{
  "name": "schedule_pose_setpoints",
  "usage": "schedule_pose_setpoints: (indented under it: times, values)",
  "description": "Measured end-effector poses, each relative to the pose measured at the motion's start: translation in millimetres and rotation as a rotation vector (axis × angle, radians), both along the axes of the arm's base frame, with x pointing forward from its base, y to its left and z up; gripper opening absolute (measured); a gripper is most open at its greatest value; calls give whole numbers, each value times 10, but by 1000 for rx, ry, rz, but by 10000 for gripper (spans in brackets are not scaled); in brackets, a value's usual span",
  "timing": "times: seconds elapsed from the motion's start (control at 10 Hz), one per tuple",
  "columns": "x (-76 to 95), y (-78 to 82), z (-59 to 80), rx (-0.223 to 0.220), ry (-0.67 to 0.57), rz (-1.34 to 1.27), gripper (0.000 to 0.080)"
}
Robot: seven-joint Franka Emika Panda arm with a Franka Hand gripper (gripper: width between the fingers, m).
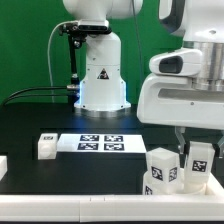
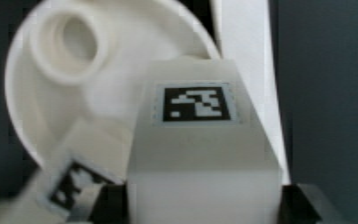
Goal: Assemble stool
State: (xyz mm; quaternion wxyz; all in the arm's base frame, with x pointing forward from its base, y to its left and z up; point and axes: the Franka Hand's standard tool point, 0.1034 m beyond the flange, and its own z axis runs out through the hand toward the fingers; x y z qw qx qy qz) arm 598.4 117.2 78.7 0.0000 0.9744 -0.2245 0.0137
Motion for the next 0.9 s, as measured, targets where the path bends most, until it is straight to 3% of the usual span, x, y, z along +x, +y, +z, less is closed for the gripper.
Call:
schedule_pose_setpoints:
  times: [0.1, 0.2, 0.5, 0.9]
  values:
    - [14, -70, -8, 54, -13, -160, 333]
    - [25, -38, -1, 19, -11, -181, 333]
    - [23, -71, -3, 28, -9, -379, 333]
    - [-35, -101, -4, 70, 0, -1224, 333]
